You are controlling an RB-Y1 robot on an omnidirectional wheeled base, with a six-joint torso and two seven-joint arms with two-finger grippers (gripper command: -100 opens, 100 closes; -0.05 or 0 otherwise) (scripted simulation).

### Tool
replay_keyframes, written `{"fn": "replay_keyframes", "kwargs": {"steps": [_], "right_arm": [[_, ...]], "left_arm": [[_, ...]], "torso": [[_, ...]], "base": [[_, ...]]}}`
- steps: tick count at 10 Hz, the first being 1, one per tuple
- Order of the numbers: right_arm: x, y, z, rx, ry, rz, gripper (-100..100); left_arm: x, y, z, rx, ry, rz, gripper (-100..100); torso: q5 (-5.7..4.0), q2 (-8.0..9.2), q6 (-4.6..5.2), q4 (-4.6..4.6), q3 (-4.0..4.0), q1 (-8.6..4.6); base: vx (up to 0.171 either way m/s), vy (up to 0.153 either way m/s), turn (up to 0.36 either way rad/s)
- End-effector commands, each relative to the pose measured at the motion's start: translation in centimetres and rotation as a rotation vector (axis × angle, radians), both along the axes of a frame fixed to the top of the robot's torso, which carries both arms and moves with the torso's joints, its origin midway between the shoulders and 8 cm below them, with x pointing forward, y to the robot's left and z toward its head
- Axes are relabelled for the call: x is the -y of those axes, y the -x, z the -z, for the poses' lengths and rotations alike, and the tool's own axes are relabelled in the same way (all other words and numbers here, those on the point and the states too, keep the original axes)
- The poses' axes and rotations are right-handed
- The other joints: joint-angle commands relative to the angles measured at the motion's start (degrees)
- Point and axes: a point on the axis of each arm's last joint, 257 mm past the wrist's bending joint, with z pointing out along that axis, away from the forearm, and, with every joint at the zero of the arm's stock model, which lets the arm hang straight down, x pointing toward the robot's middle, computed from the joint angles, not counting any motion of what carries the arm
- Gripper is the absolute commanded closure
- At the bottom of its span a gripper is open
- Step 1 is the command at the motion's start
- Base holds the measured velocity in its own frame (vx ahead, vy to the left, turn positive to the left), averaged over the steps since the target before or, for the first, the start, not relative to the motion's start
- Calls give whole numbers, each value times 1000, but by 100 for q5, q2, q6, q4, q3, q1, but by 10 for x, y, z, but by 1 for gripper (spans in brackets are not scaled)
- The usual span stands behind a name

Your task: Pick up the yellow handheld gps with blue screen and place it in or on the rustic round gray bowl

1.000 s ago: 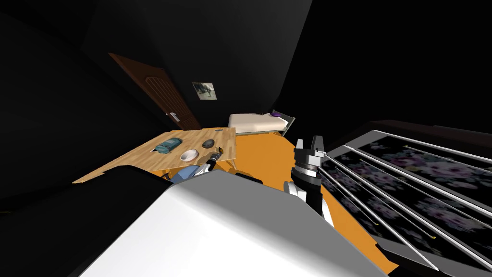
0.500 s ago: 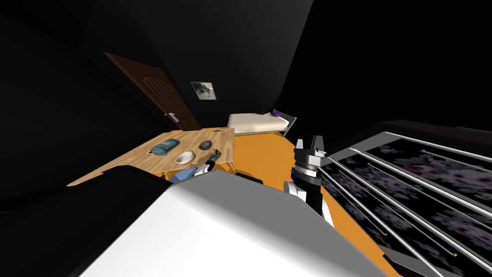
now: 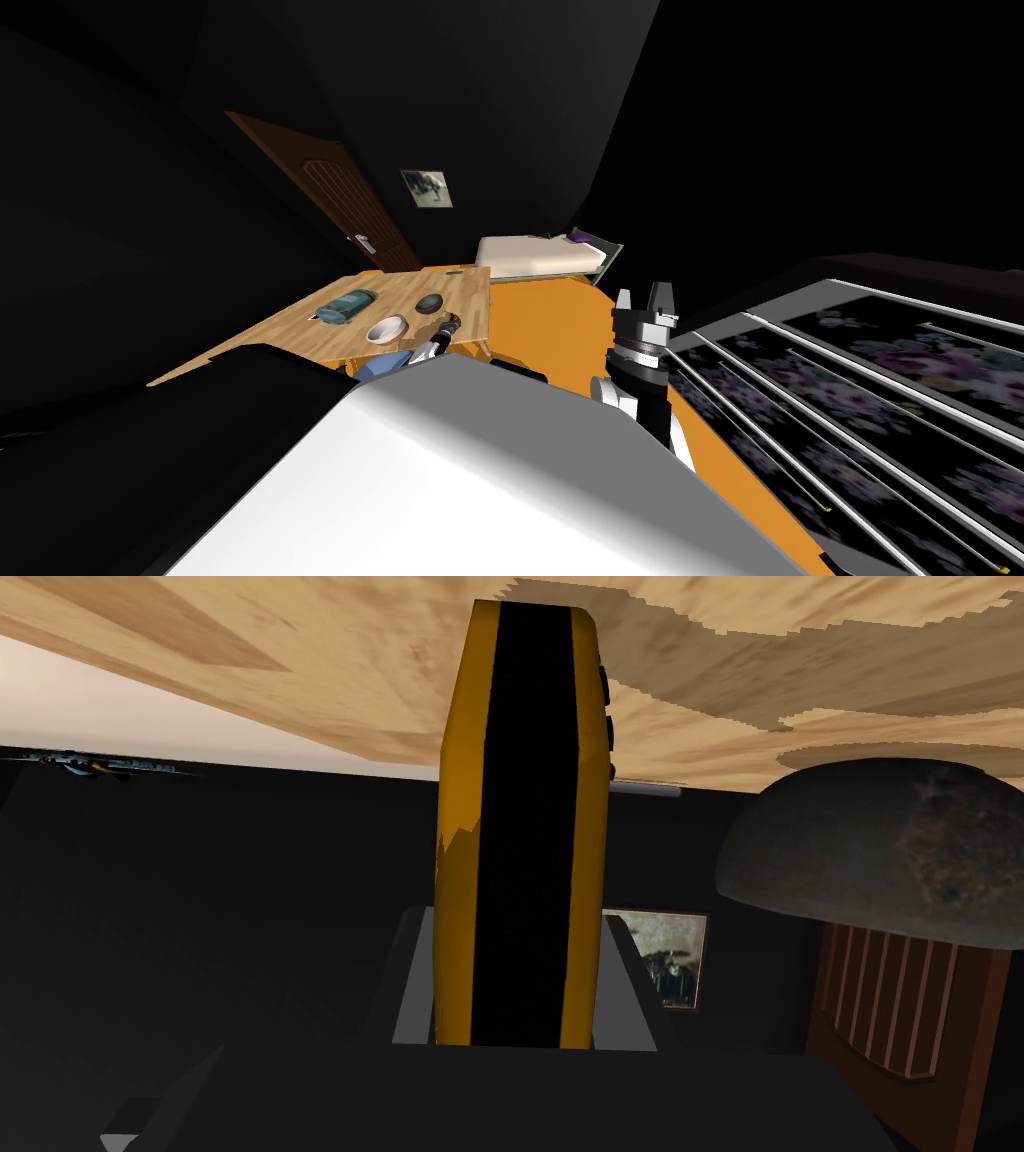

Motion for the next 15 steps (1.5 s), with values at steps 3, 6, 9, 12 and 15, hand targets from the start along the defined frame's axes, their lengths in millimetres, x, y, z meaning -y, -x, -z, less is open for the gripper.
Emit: {"fn": "replay_keyframes", "kwargs": {"steps": [3,6,9,12,15], "right_arm": [[0,0,0,0,0,0,0],[0,0,0,0,0,0,0],[0,0,0,0,0,0,0],[0,0,0,0,0,0,0],[0,0,0,0,0,0,0]], "left_arm": [[0,0,0,0,1,0,100],[-13,5,-4,-4,0,-13,100],[-4,5,9,-10,42,-12,100],[0,7,17,-16,69,-16,100],[0,12,28,-26,110,-25,100]], "torso": [[-1,2,0,0,1,1],[1,18,1,-1,8,-7],[3,11,-3,-3,4,-1],[55,53,-16,-36,7,-22],[115,50,-28,-77,-15,1]], "base": [[0,0,0],[-47,-30,-52],[-45,-31,14],[-105,-86,20],[-95,-69,8]]}}
